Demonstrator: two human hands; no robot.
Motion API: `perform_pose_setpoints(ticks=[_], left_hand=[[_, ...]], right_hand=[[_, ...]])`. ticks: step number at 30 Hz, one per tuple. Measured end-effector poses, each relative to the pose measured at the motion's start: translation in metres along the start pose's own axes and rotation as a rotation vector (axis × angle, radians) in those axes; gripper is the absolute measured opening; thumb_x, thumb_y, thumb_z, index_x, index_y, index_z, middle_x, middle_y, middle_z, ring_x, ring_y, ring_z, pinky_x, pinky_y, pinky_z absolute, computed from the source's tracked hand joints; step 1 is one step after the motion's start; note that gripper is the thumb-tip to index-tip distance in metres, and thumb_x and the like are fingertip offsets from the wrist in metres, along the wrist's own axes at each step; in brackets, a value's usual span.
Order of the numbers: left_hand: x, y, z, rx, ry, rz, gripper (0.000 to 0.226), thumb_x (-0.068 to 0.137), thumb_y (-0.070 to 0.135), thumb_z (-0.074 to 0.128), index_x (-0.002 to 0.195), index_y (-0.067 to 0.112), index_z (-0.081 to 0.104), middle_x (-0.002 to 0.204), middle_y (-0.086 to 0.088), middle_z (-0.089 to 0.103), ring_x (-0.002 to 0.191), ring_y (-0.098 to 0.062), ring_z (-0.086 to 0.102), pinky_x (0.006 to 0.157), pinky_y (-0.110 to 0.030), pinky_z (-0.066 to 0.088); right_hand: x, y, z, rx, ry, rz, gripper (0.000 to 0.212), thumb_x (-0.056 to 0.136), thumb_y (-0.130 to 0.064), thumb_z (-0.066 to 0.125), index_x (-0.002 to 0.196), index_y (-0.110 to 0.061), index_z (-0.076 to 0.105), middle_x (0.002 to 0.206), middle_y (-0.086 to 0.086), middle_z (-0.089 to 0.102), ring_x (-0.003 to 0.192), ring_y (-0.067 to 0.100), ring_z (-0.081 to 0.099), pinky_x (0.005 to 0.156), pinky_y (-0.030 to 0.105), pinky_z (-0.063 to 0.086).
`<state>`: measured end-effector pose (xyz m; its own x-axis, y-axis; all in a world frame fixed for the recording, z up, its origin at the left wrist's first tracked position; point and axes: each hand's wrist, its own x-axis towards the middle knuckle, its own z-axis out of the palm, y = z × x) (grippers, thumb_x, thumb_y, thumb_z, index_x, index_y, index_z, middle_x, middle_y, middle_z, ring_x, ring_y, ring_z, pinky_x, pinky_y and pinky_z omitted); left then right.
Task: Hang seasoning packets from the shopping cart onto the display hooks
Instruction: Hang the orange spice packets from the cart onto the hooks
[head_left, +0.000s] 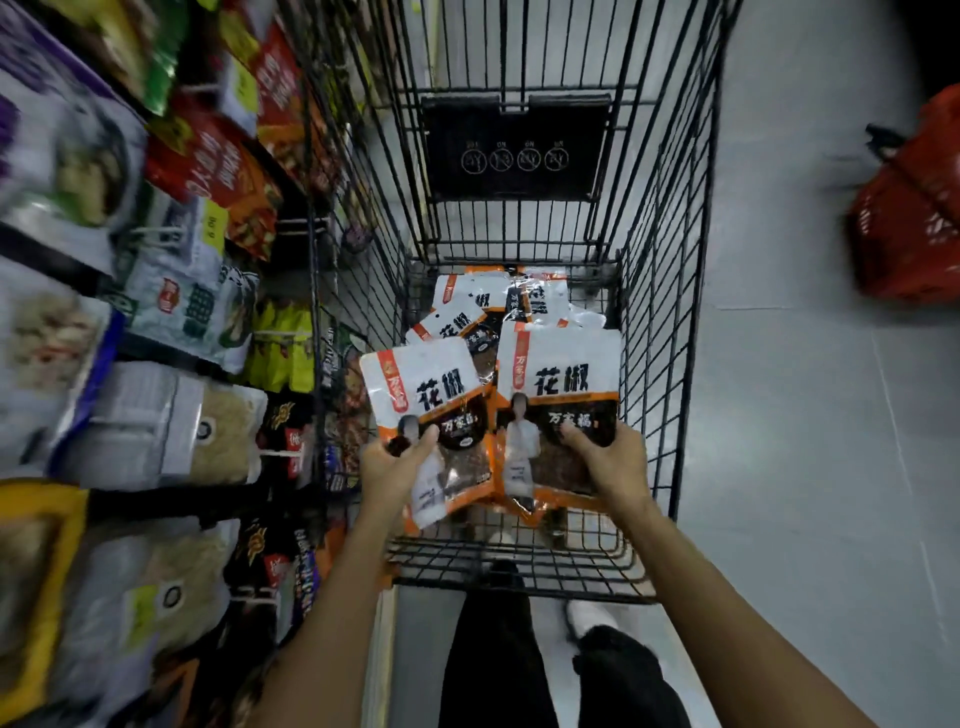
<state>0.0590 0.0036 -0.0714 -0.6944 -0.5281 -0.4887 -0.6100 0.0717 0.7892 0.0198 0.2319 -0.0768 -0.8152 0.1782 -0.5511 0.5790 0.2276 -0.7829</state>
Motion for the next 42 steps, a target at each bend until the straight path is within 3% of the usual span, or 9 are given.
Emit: perform_pose_setpoints(ticks=[6, 10, 14, 19, 24, 31, 35, 39, 42], left_hand=[[-0.088, 0.049, -0.045, -0.163, 0.206, 0.147, 0.021, 0.078, 0.021, 0.076, 0.088, 0.004, 0.067, 0.082, -0.011, 0.069, 0.074, -0.024, 0.065, 0.057, -0.023, 0.054], [-0.165, 0.061, -0.081, -0.241, 0.321, 0.214, 0.018, 0.077, 0.030, 0.076, 0.089, 0.031, 0.062, 0.090, 0.008, 0.065, 0.082, -0.014, 0.063, 0.080, -0.031, 0.050], [-0.245, 0.067, -0.121, -0.248, 0.509, 0.279, 0.026, 0.081, 0.027, 0.072, 0.103, 0.016, 0.065, 0.096, -0.023, 0.066, 0.096, -0.040, 0.061, 0.080, -0.053, 0.050], [-0.351, 0.063, -0.170, -0.252, 0.749, 0.271, 0.086, 0.077, 0.039, 0.071, 0.113, -0.029, 0.032, 0.110, -0.050, 0.039, 0.096, -0.061, 0.040, 0.087, -0.069, 0.035], [-0.468, 0.038, -0.212, -0.319, 0.957, 0.223, 0.066, 0.069, 0.050, 0.075, 0.071, -0.010, 0.049, 0.057, -0.021, 0.033, 0.053, -0.033, 0.039, 0.055, -0.054, 0.037], [-0.640, -0.050, -0.260, -0.347, 1.193, 0.227, 0.048, 0.069, 0.044, 0.072, 0.045, 0.032, 0.031, 0.044, 0.011, 0.025, 0.041, -0.010, 0.026, 0.053, -0.033, 0.025], [-0.746, -0.106, -0.276, -0.321, 1.331, 0.190, 0.048, 0.070, 0.045, 0.071, 0.038, 0.032, 0.036, 0.041, 0.009, 0.026, 0.037, -0.008, 0.027, 0.045, -0.025, 0.027], [-0.840, -0.163, -0.289, -0.373, 1.445, 0.178, 0.046, 0.074, 0.035, 0.074, 0.057, 0.009, 0.040, 0.043, -0.001, 0.030, 0.039, -0.017, 0.034, 0.053, -0.045, 0.032], [-0.900, -0.202, -0.298, -0.351, 1.503, 0.176, 0.044, 0.080, 0.025, 0.073, 0.059, 0.013, 0.035, 0.041, 0.011, 0.027, 0.039, -0.006, 0.028, 0.051, -0.031, 0.032]], right_hand=[[-0.042, -0.064, -0.030, -0.034, -0.231, -0.209, 0.010, 0.082, -0.023, 0.074, 0.079, -0.019, 0.065, 0.090, 0.009, 0.072, 0.084, 0.024, 0.069, 0.078, 0.043, 0.057], [-0.085, -0.101, -0.044, -0.056, -0.415, -0.363, 0.024, 0.081, -0.024, 0.075, 0.087, -0.002, 0.067, 0.088, 0.018, 0.072, 0.083, 0.033, 0.069, 0.077, 0.050, 0.056], [-0.138, -0.132, -0.043, -0.079, -0.602, -0.472, 0.025, 0.077, -0.029, 0.077, 0.083, -0.007, 0.067, 0.077, 0.005, 0.073, 0.075, 0.023, 0.071, 0.067, 0.034, 0.058], [-0.217, -0.154, -0.028, -0.088, -0.839, -0.625, 0.021, 0.073, -0.029, 0.080, 0.078, -0.011, 0.071, 0.077, -0.005, 0.074, 0.069, 0.007, 0.067, 0.062, 0.019, 0.051], [-0.316, -0.155, -0.011, -0.110, -1.110, -0.751, 0.015, 0.075, -0.021, 0.079, 0.064, -0.030, 0.074, 0.066, -0.015, 0.072, 0.060, -0.006, 0.064, 0.054, 0.009, 0.046], [-0.479, -0.106, -0.001, -0.144, -1.477, -0.795, 0.030, 0.058, -0.051, 0.080, 0.080, -0.031, 0.076, 0.082, -0.007, 0.076, 0.077, 0.007, 0.071, 0.071, 0.031, 0.052], [-0.577, -0.048, -0.008, -0.147, -1.605, -0.761, 0.042, 0.048, -0.058, 0.080, 0.082, -0.033, 0.076, 0.089, -0.002, 0.076, 0.086, 0.012, 0.070, 0.078, 0.033, 0.052], [-0.665, 0.012, -0.023, -0.200, -1.712, -0.754, 0.041, 0.059, -0.045, 0.079, 0.083, -0.012, 0.074, 0.087, 0.006, 0.076, 0.086, 0.020, 0.071, 0.076, 0.030, 0.054], [-0.723, 0.049, -0.032, -0.241, -1.785, -0.737, 0.033, 0.067, -0.034, 0.078, 0.086, -0.007, 0.072, 0.085, 0.006, 0.075, 0.084, 0.020, 0.070, 0.074, 0.028, 0.053]])
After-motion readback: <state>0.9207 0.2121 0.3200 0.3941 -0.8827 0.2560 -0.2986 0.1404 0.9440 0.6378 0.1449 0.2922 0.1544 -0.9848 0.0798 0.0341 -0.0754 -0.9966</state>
